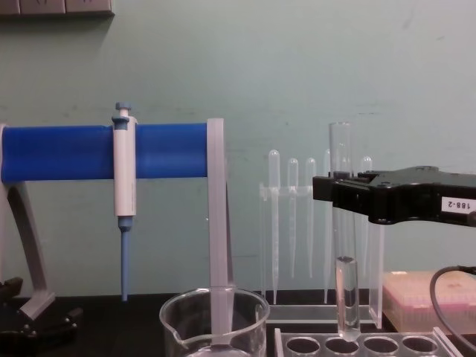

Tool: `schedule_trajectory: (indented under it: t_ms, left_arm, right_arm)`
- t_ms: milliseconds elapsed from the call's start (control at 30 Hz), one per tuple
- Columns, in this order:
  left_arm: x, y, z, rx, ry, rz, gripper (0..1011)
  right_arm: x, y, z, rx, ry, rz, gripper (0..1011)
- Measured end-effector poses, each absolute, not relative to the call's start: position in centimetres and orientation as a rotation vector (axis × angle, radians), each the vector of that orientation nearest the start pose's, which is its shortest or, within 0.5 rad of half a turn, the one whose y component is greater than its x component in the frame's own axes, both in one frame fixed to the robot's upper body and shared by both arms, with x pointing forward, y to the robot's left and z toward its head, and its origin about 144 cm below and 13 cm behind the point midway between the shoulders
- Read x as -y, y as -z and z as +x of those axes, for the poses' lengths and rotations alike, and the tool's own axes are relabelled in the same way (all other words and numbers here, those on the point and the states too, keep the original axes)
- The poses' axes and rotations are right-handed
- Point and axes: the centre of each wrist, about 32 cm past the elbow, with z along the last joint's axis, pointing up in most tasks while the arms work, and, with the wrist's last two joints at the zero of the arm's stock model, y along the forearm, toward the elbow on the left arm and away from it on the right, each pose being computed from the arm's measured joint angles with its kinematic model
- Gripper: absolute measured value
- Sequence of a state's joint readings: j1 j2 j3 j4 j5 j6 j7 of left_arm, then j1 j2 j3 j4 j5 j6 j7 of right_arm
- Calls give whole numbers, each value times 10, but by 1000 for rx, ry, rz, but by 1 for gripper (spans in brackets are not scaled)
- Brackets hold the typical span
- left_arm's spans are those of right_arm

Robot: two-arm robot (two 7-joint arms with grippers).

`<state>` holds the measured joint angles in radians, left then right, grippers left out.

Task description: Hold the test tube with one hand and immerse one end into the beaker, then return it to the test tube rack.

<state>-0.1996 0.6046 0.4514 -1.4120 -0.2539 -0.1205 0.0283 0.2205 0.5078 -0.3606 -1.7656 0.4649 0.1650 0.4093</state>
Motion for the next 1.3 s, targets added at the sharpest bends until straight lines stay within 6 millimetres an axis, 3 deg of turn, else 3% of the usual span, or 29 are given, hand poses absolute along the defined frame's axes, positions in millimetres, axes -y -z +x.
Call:
schedule_trajectory:
  t_ms: [633, 800, 1033, 1233, 1300]
  left_arm:
    - [-310, -1140, 489, 285, -1248, 304, 1000]
    - [-310, -1140, 489, 285, -1248, 304, 1000]
    - [-310, -1140, 489, 285, -1248, 304, 1000]
    - [-310, -1140, 489, 285, -1248, 304, 1000]
    - [-310, -1140, 489, 285, -1248, 304, 1000]
  right_arm:
    - [240, -1254, 485, 103, 754, -26, 224]
    - [230, -1262, 489, 119, 731, 4, 224]
    - [200, -1276, 503, 140, 667, 56, 224]
    - [180, -1274, 512, 131, 634, 65, 225]
    - [172, -1265, 517, 122, 626, 55, 224]
